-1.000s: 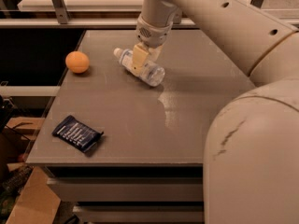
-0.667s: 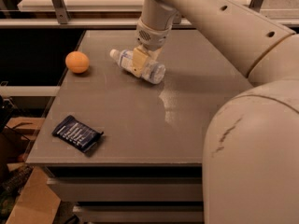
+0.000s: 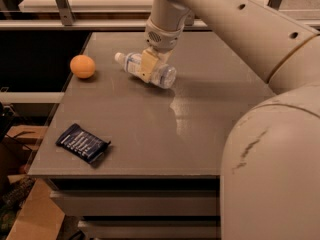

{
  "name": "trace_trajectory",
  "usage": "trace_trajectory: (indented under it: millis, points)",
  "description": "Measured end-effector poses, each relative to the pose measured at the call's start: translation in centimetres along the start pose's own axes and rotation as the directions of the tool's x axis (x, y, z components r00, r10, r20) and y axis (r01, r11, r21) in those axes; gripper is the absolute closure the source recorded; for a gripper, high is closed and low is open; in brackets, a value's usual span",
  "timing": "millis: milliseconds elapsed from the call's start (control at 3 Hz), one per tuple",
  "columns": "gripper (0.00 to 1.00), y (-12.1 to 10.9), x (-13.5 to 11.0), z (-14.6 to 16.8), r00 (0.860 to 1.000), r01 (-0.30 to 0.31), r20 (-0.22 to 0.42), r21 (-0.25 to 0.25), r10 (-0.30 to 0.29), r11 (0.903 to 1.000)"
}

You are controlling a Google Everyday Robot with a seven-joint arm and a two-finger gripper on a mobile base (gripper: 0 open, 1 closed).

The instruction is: Move blue plastic bottle near rxbar blueberry

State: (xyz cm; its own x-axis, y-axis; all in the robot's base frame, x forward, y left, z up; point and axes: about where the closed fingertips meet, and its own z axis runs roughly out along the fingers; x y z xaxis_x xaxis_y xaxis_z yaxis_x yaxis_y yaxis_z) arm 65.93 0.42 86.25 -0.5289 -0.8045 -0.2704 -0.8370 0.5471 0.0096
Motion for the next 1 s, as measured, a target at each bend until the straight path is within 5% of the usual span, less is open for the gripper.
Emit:
trace_trajectory:
  millis: [333, 667, 1000]
  points:
    - [1.0, 0.8, -0.2, -2.4, 1.0, 0.02, 0.01, 0.041, -0.021, 0.9989]
    - [1.0, 4.0, -0.4, -4.0, 0.998, 0.062, 0.009, 0.041, -0.062, 0.9972]
    - [1.0, 8.7, -0.4, -3.9, 0.993, 0.122, 0.008, -0.018, -0.122, 0.9924]
